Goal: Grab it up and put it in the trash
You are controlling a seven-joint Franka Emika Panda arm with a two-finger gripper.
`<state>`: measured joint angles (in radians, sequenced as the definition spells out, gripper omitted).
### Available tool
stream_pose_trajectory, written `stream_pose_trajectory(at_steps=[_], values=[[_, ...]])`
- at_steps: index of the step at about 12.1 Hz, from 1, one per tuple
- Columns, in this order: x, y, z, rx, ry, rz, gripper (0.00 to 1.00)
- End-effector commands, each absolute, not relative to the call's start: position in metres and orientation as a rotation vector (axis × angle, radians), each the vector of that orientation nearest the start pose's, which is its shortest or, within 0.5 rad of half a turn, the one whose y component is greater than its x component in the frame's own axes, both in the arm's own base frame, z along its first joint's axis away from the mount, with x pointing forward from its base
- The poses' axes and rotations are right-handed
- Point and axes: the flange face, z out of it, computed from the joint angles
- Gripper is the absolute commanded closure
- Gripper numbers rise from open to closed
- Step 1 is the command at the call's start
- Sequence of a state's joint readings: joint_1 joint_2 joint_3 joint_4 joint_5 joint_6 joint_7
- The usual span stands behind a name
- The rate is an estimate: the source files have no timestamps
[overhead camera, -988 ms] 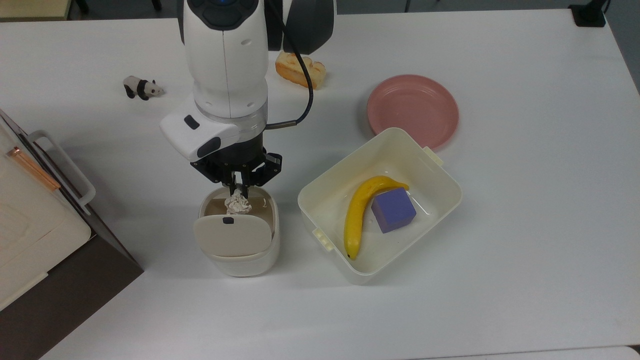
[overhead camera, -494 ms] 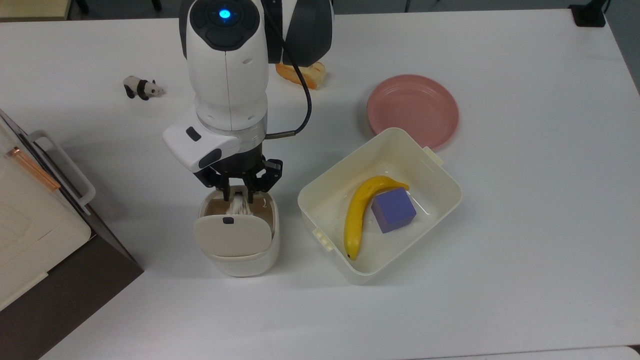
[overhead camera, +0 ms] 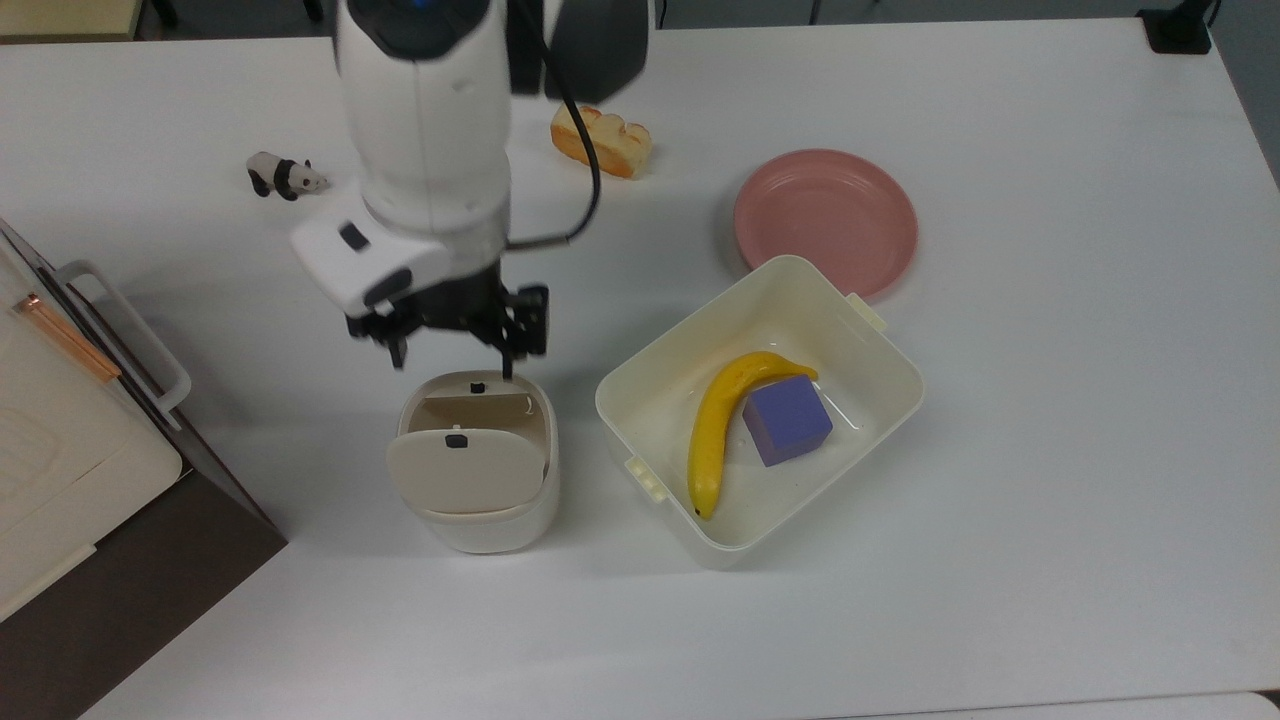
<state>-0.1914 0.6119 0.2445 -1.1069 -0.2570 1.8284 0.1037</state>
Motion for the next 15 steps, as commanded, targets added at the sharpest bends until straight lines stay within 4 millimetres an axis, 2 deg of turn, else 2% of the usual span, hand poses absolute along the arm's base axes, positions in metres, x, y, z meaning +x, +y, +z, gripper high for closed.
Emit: stream_pose_trajectory(at_steps=[1, 3, 6, 9, 12, 13, 15], values=[[0.688, -0.062, 0.561, -3.175, 0.021, -0.181, 0.07], [0.660, -0.071, 0.600, -3.138, -0.004, -0.173, 0.05], [0.621, -0.064, 0.611, -3.132, -0.002, -0.128, 0.00], [0.584, -0.059, 0.641, -3.094, 0.031, -0.167, 0.00], [0.559, -0.059, 0.644, -3.111, -0.015, -0.164, 0.00], [0.556, -0.062, 0.643, -3.111, -0.072, -0.160, 0.00], [0.557, -0.053, 0.642, -3.112, -0.091, -0.157, 0.00]])
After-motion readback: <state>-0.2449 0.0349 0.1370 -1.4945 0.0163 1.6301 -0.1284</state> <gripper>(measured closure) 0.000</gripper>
